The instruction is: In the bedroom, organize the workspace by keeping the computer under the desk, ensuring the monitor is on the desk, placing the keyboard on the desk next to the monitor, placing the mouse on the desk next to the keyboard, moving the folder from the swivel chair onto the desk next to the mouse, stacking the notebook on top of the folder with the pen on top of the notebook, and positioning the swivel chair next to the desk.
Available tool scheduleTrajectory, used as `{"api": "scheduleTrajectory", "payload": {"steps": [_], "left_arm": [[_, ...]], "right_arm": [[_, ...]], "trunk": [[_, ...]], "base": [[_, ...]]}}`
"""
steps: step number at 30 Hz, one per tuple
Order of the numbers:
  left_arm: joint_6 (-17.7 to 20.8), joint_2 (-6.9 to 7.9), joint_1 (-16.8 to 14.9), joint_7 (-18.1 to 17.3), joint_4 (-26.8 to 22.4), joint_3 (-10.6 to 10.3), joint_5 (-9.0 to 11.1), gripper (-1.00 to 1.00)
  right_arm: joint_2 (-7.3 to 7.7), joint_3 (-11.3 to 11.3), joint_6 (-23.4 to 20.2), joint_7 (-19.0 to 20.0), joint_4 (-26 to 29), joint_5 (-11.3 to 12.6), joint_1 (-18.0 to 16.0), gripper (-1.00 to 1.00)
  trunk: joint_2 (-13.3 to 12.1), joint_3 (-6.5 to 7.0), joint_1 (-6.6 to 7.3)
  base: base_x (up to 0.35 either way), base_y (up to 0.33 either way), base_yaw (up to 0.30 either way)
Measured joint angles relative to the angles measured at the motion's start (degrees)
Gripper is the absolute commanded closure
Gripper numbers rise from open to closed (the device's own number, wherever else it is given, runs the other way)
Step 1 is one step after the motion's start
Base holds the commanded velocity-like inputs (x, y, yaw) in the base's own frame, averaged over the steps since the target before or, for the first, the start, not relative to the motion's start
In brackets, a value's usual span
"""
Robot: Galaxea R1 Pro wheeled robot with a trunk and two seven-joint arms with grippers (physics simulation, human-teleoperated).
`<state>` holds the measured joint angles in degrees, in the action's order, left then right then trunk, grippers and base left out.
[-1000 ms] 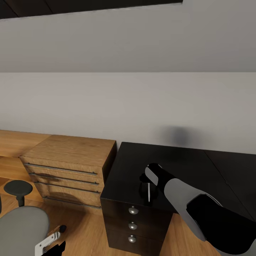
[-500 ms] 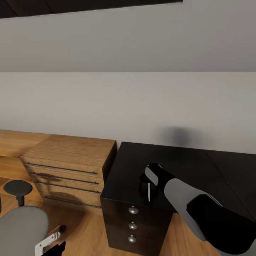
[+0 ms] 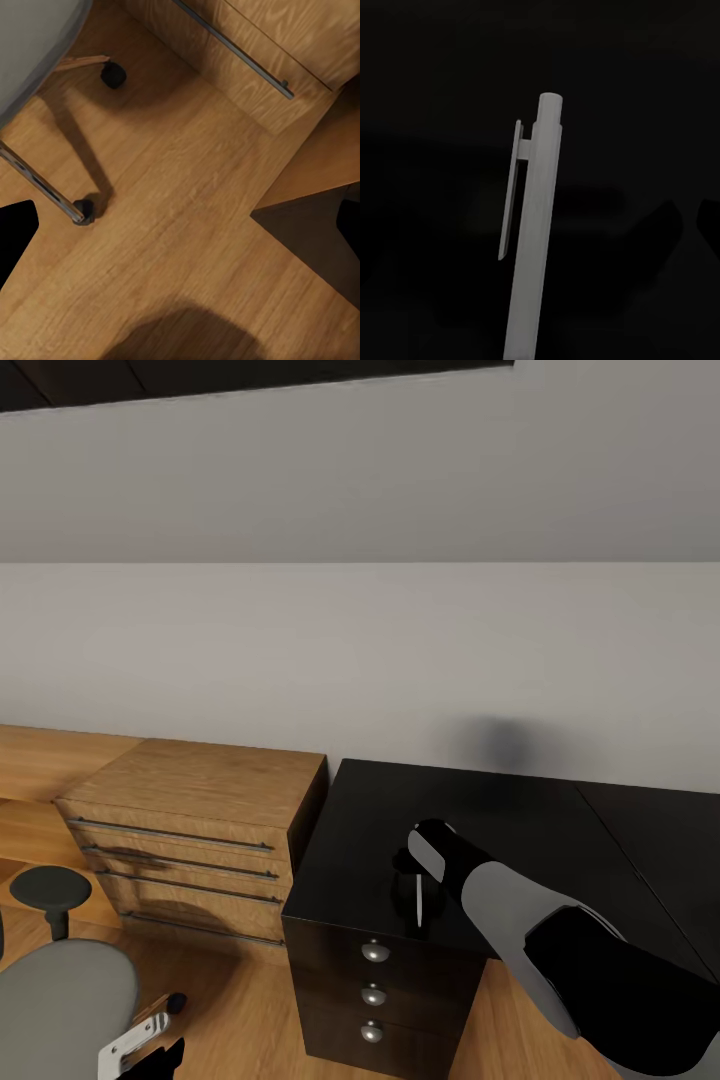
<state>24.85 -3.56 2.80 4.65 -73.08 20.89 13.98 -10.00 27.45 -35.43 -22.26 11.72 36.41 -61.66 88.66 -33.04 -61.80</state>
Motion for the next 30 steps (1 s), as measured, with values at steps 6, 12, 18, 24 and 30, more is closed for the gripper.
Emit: {"api": "scheduleTrajectory", "payload": {"steps": [6, 12, 18, 24, 30], "left_arm": [[0.0, -0.02, 0.0, 0.0, 0.0, 0.0, 0.0, -1.00], [0.0, -0.01, 0.0, 0.0, 0.0, 0.0, 0.0, -1.00], [0.0, -0.02, 0.0, 0.0, 0.0, 0.0, 0.0, -1.00], [0.1, 0.04, 0.0, -0.2, 0.2, 0.0, 0.0, -1.00], [0.0, 0.06, 0.0, -0.2, 0.3, 0.0, 0.0, -1.00]], "right_arm": [[0.00, 0.0, 0.0, 0.0, 0.0, 0.1, 0.0, 1.00], [0.00, 0.1, -0.1, 0.0, 0.1, -0.4, 0.0, 1.00], [0.00, 0.1, -0.1, 0.1, 0.1, -0.4, 0.1, 1.00], [0.00, 0.1, -0.1, 0.1, 0.1, -0.3, 0.1, 1.00], [0.00, 0.1, -0.1, 0.0, 0.1, -0.3, 0.1, 1.00]], "trunk": [[0.0, 0.00, 0.00], [0.0, 0.00, 0.00], [0.0, 0.00, 0.00], [0.0, 0.00, 0.00], [0.0, 0.00, 0.00]], "base": [[0.000, 0.000, 0.000], [0.000, 0.000, 0.000], [0.000, 0.000, 0.000], [0.000, 0.000, 0.000], [0.000, 0.000, 0.000]]}}
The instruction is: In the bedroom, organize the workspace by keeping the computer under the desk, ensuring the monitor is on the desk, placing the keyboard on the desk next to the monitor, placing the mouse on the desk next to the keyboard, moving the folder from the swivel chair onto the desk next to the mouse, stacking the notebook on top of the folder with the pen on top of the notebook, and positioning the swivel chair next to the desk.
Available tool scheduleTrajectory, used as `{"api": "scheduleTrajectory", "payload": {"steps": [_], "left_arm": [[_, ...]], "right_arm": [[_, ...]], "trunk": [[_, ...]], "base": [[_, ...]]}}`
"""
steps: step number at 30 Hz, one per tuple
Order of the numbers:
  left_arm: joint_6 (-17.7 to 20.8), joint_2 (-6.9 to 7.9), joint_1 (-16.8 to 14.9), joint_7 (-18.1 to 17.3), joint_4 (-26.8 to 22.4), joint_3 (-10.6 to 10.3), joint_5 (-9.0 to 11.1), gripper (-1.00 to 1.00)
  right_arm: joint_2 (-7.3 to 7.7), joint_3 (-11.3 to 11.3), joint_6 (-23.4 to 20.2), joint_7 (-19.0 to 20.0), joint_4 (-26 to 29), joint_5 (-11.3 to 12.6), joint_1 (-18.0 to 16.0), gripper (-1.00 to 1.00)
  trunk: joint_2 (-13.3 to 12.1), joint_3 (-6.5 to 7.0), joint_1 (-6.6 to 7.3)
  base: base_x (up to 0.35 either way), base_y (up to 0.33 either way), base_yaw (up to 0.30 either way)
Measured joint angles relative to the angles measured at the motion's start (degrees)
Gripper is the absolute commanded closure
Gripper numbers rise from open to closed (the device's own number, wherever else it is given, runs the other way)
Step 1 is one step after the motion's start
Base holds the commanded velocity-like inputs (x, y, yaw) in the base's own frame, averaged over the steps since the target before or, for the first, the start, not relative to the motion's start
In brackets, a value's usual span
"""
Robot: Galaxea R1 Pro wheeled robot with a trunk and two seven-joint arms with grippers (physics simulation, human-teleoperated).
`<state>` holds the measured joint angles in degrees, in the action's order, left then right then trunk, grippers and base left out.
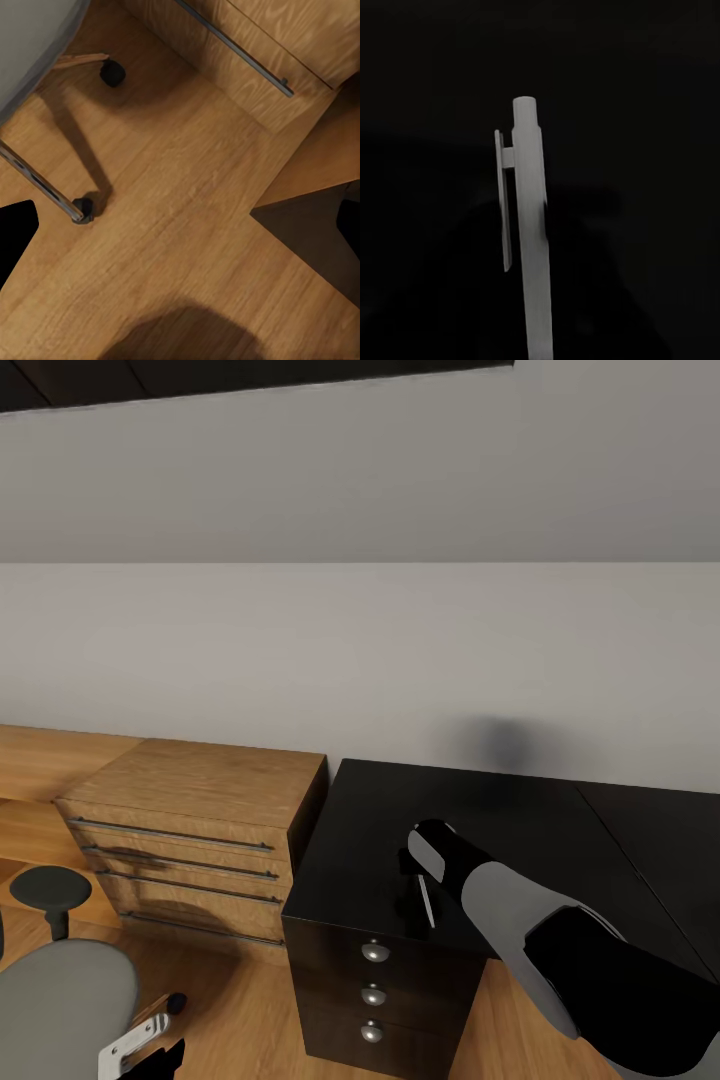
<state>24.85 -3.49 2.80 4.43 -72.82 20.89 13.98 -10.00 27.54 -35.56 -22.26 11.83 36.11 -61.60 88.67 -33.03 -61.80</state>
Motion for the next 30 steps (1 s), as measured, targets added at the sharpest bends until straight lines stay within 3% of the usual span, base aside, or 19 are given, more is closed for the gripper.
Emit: {"api": "scheduleTrajectory", "payload": {"steps": [17, 30], "left_arm": [[0.0, 0.02, 0.0, 0.0, 0.8, 0.0, -0.1, -1.00], [-0.1, 0.04, 0.0, 0.0, 3.2, -0.3, -0.2, -1.00]], "right_arm": [[0.00, 0.0, 0.0, 0.0, 0.0, 0.0, 0.0, 1.00], [0.00, -0.2, -0.1, 0.1, 0.5, 0.2, 0.0, 1.00]], "trunk": [[0.0, 0.00, 0.00], [-5.2, 2.33, 2.85]], "base": [[0.000, 0.000, 0.000], [0.000, 0.000, 0.000]]}}
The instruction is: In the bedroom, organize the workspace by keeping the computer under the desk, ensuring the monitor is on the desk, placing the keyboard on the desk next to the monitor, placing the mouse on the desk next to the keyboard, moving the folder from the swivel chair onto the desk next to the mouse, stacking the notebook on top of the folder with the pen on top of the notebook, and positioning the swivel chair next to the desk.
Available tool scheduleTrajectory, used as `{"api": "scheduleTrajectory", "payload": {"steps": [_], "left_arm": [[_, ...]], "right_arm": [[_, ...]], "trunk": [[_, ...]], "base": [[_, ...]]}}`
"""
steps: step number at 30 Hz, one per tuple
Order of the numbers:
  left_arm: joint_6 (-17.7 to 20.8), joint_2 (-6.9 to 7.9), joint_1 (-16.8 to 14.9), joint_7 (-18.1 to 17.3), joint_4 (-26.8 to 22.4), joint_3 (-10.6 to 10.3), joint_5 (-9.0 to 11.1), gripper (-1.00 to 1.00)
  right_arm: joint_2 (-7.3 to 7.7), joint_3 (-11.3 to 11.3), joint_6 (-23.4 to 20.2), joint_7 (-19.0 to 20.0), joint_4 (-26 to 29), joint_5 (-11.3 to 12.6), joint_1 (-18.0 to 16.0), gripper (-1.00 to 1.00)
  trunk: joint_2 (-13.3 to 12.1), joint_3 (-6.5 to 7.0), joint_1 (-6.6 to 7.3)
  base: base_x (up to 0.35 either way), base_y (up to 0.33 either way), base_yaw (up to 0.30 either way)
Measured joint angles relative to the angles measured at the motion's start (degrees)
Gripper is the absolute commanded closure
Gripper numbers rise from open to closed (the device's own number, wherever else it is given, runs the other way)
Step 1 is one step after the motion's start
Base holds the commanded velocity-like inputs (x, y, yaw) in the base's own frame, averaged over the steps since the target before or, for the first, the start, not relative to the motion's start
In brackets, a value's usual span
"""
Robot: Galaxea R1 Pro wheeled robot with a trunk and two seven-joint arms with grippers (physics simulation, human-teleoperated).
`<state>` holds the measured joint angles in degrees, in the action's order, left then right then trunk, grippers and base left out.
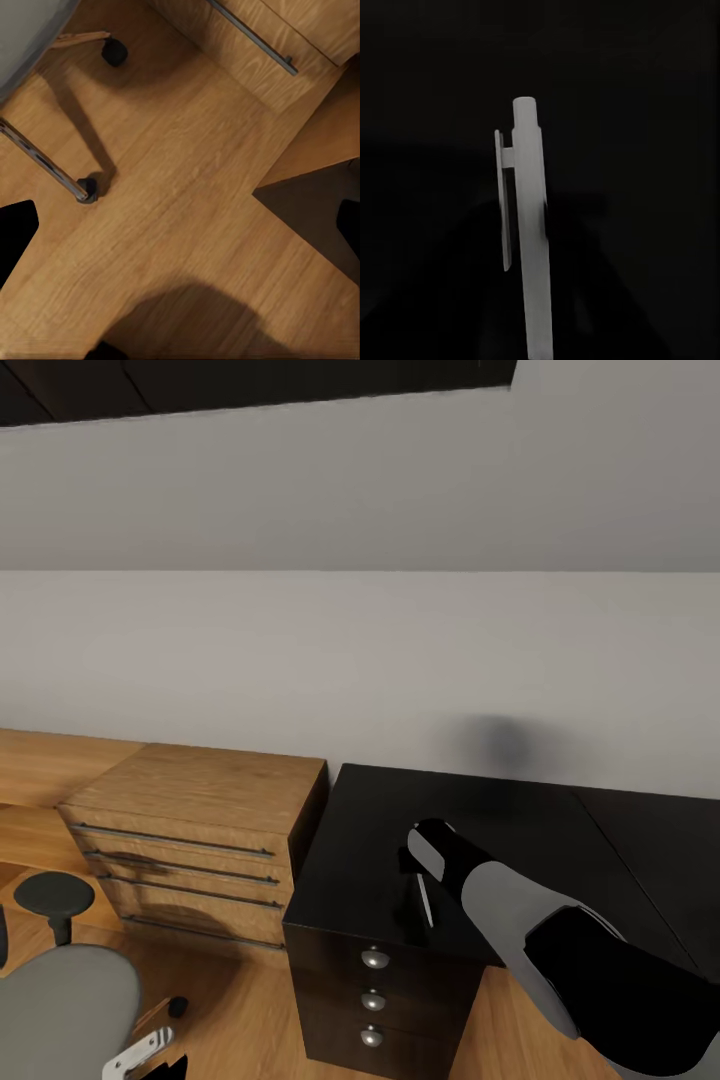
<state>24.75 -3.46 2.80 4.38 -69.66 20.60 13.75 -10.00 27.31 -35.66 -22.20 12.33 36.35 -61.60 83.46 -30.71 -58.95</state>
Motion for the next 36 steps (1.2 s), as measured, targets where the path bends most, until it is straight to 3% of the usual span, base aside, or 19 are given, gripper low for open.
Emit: {"api": "scheduleTrajectory", "payload": {"steps": [7, 10, 12, 13, 24, 32, 33, 36], "left_arm": [[0.0, -0.10, 0.0, 0.0, 1.0, -0.4, -0.1, -1.00], [0.0, -0.10, 0.0, 0.0, 1.7, -1.2, -0.2, -1.00], [0.0, -0.05, 0.0, 0.1, 2.2, -2.1, -0.4, -1.00], [-0.4, -0.04, 0.0, 0.2, 3.4, -3.3, -1.3, -1.00], [-2.5, 0.04, 0.0, 0.4, 6.8, -7.7, -2.2, -1.00], [-2.7, 0.01, 0.0, 0.4, 9.2, -8.5, -2.2, -1.00], [-2.8, -0.08, 0.0, 0.4, 9.7, -8.6, -2.2, -1.00], [-2.8, -0.10, 0.0, 0.4, 10.0, -8.6, -2.2, -1.00]], "right_arm": [[0.00, -0.2, -0.5, -0.2, 5.0, 0.3, 0.0, 1.00], [1.05, -0.3, -3.2, -0.3, 8.3, 0.4, 0.0, 1.00], [1.96, -0.3, -4.0, -0.3, 9.6, 0.5, 0.0, 1.00], [3.56, -0.3, -4.8, -0.3, 11.0, 0.3, 0.0, 1.00], [6.70, -0.5, -5.0, -0.3, 11.7, 0.6, 0.1, 1.00], [9.96, -0.6, -5.0, -0.3, 11.7, 0.8, 0.0, 1.00], [12.11, -0.7, -5.0, -0.3, 11.7, 1.9, 0.0, 1.00], [13.56, -0.7, -4.9, -0.3, 11.7, 3.5, 0.0, 1.00]], "trunk": [[-2.8, 1.26, 1.54], [-4.0, 1.80, 2.20], [-4.8, 2.16, 2.64], [-5.2, 2.34, 2.86], [-9.6, 4.31, 5.27], [-12.8, 5.75, 7.03], [-13.2, 5.93, 7.25], [-14.1, 6.29, 7.70]], "base": [[0.000, 0.000, 0.000], [0.000, 0.000, -0.009], [0.000, 0.000, -0.135], [0.000, 0.000, -0.219], [0.000, 0.000, -0.252], [0.000, 0.000, -0.265], [0.000, 0.000, -0.266], [0.000, 0.000, -0.266]]}}
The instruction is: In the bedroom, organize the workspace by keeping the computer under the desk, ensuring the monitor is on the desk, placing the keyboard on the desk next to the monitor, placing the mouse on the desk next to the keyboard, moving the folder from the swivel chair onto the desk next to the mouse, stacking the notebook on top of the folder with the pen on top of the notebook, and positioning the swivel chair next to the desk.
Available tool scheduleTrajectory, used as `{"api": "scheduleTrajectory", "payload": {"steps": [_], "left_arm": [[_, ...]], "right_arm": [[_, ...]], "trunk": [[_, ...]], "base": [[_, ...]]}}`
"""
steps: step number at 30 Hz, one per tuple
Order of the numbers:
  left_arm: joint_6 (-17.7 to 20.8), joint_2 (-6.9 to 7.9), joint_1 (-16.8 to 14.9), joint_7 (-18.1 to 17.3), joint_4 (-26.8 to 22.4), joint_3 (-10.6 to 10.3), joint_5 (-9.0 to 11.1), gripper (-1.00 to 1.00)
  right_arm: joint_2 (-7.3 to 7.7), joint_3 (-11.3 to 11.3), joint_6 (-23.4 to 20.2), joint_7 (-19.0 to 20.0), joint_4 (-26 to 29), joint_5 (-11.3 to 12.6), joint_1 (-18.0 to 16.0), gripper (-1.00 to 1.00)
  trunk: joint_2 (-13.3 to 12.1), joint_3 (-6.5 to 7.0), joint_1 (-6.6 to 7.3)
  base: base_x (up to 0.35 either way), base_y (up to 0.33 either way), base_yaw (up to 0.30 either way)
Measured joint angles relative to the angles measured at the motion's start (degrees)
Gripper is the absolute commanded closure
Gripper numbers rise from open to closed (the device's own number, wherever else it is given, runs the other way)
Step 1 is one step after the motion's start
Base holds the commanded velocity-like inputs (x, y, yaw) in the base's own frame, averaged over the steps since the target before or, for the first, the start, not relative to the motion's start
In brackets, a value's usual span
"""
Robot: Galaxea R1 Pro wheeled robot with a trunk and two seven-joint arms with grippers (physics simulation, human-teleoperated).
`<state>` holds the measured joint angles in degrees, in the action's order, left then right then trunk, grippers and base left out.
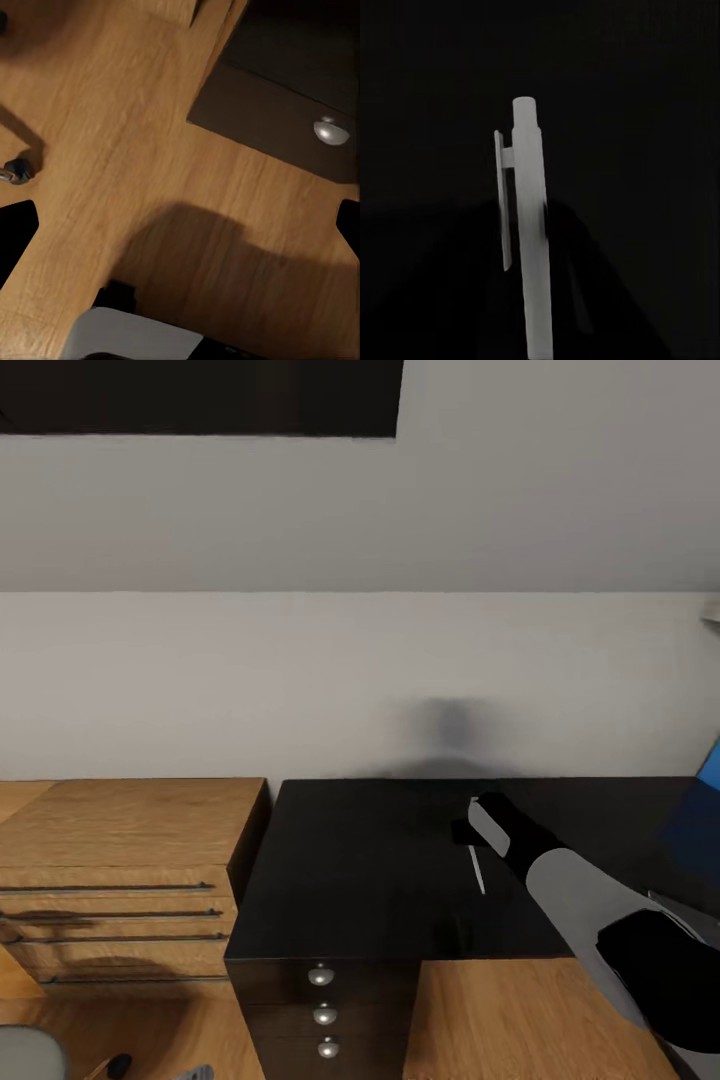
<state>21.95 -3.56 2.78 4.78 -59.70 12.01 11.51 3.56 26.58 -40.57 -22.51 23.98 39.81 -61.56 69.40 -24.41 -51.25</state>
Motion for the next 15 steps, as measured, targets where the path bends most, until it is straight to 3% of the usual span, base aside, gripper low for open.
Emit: {"api": "scheduleTrajectory", "payload": {"steps": [6, 9, 15], "left_arm": [[-2.6, -0.01, 0.0, 0.0, 0.8, 0.0, 0.0, -1.00], [-7.5, 0.09, 0.0, -0.1, 1.1, 0.1, 0.2, -1.00], [-9.1, 0.14, 0.0, -0.2, 1.5, 0.2, 0.3, -1.00]], "right_arm": [[1.17, 0.1, 0.0, 0.0, 0.0, 0.8, 0.0, 1.00], [2.26, 0.1, 0.0, 0.0, 0.0, 0.9, 0.0, 1.00], [3.16, 0.1, 0.3, 0.1, 0.0, 1.1, 0.0, 1.00]], "trunk": [[0.0, 0.00, 0.00], [0.0, 0.00, 0.00], [0.0, 0.00, 0.00]], "base": [[0.000, 0.000, -0.267], [0.000, 0.000, -0.279], [0.000, 0.000, -0.289]]}}
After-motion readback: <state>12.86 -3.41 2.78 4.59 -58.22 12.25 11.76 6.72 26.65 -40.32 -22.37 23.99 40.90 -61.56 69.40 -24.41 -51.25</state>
